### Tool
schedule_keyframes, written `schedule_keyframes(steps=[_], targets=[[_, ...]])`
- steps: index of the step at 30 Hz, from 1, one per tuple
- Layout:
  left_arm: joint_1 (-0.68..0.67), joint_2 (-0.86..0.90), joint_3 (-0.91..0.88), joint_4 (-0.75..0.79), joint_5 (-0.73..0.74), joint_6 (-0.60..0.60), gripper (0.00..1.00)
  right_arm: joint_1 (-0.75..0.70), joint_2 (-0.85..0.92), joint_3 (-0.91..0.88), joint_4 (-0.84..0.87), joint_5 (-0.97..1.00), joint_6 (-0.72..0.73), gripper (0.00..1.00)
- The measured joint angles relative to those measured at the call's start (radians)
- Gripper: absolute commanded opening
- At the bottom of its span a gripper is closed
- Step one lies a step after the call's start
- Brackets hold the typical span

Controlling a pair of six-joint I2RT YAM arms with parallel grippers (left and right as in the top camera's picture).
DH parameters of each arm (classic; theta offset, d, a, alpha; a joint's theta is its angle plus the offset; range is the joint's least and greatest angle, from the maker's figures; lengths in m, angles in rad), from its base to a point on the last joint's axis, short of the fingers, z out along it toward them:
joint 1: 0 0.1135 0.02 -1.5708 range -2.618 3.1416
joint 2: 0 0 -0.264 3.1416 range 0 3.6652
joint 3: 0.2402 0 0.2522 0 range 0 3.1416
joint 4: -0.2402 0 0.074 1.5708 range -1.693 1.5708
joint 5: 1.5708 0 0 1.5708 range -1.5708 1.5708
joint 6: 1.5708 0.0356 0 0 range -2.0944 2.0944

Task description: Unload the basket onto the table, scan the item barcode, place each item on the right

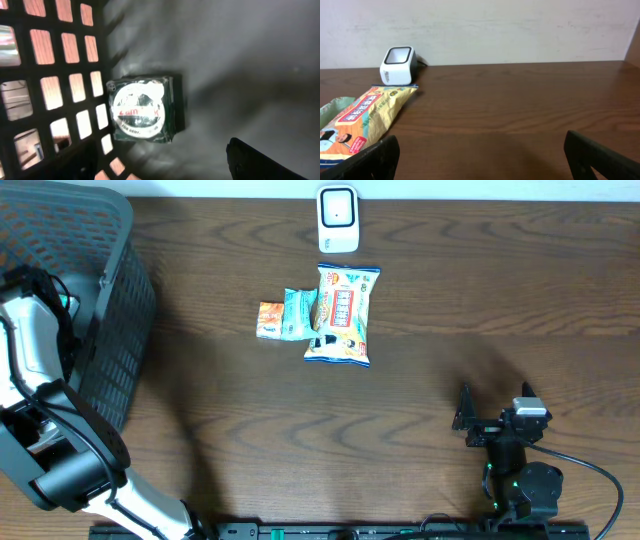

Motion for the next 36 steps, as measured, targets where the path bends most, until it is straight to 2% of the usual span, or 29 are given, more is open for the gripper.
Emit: schedule_keyframes(steps=[12,18,23,26,30,32,36], targets=[[0.014,0.000,-0.170,0.167,-0.009,-0.020,0.80,0.000,0.000,0.000,0.000,0.000,0.000,0.99],[0.050,0.001,-0.185,0.239,0.001,0.010,0.80,0.000,0.000,0.000,0.000,0.000,0.000,0.99],[0.060,0.001,-0.158,0.307,0.042,0.127,0.80,0.000,0.000,0.000,0.000,0.000,0.000,0.99],[0.045,-0.006,-0.120,0.411,0.063,0.215,0.80,0.000,0.000,0.000,0.000,0.000,0.000,0.99],[0.003,-0.039,-0.105,0.602,0.079,0.392,0.80,0.000,0.000,0.000,0.000,0.000,0.000,0.99],[-0.021,-0.042,-0.103,0.701,0.082,0.520,0.80,0.000,0.000,0.000,0.000,0.000,0.000,0.99],[-0.051,-0.041,-0.103,0.790,0.102,0.702,0.80,0.000,0.000,0.000,0.000,0.000,0.000,0.99]])
